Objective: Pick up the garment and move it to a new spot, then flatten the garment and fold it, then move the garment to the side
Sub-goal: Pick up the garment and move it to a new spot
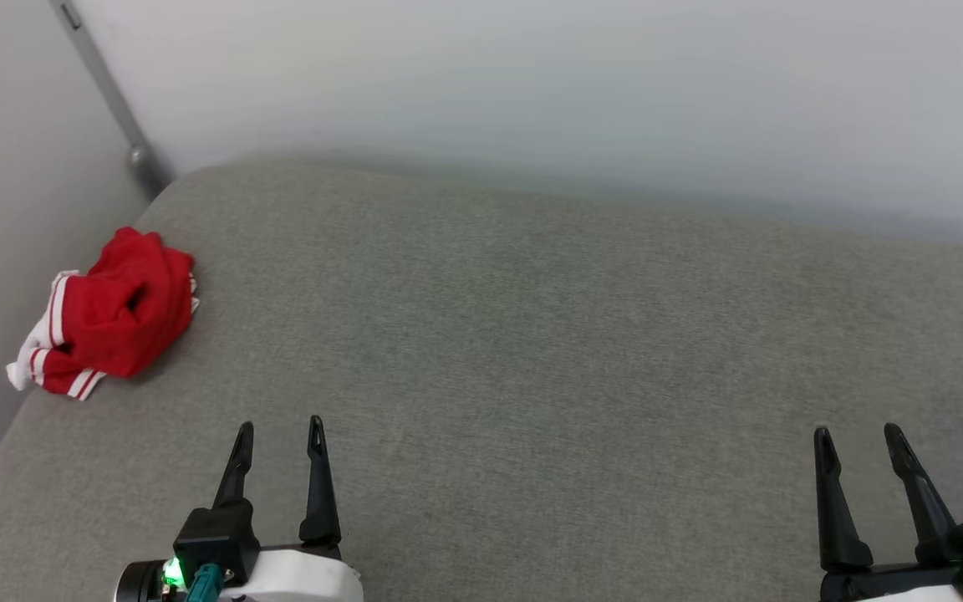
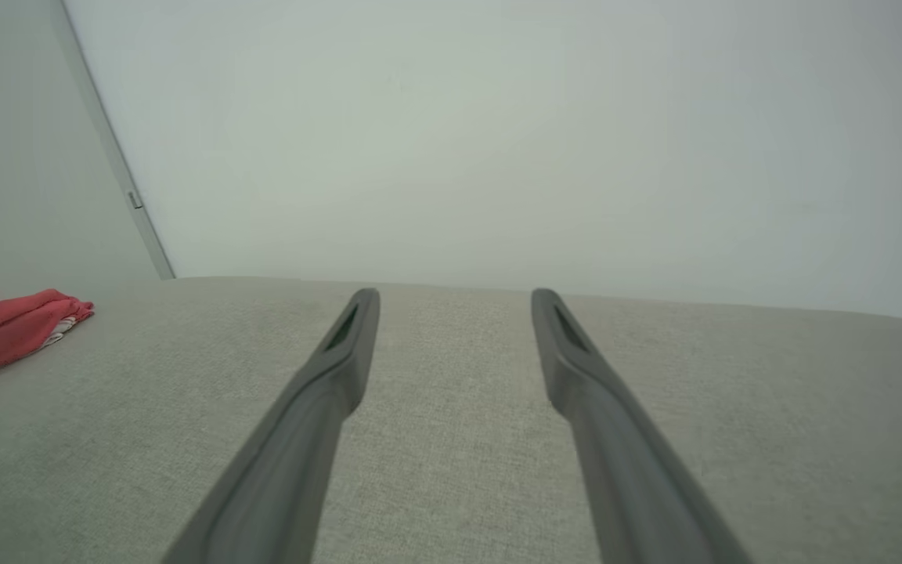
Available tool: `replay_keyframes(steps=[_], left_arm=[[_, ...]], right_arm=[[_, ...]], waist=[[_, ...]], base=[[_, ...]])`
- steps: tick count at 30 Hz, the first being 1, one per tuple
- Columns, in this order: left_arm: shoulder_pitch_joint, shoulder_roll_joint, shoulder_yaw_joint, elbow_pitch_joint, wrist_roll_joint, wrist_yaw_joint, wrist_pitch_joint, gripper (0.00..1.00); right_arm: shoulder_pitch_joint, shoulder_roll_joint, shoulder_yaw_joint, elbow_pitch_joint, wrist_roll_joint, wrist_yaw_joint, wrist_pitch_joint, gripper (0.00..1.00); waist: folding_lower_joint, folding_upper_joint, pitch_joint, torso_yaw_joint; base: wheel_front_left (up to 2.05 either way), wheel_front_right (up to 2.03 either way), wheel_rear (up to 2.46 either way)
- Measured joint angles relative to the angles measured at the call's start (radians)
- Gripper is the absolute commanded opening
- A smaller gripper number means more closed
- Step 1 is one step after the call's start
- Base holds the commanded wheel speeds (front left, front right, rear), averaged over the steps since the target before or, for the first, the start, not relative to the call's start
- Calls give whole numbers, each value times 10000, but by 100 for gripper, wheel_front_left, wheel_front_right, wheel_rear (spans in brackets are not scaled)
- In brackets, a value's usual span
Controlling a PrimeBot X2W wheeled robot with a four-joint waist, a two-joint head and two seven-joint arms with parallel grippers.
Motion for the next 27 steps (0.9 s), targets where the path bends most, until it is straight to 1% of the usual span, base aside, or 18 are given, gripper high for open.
replay_keyframes(steps=[9, 17, 22, 27], left_arm=[[-3, 2, 81, -48, -107, 247, 0, 100], [10, 2, 119, -117, -159, 297, 0, 100], [137, 4, 247, -134, -240, 343, 0, 100], [152, 2, 328, -127, -276, 355, 0, 100]], right_arm=[[8, 0, 73, -25, -90, 0, 0, 100], [15, 0, 151, -27, -150, 0, 0, 100], [15, 0, 207, -29, -178, 0, 0, 100], [12, 0, 249, -25, -232, 0, 0, 100]], waist=[[0, 0, 90, 1347], [0, 0, 128, 2410], [0, 0, 137, 2823], [0, 0, 171, 2897]], base=[[0, 0, 0], [0, 0, 0], [0, 0, 0], [0, 0, 0]])
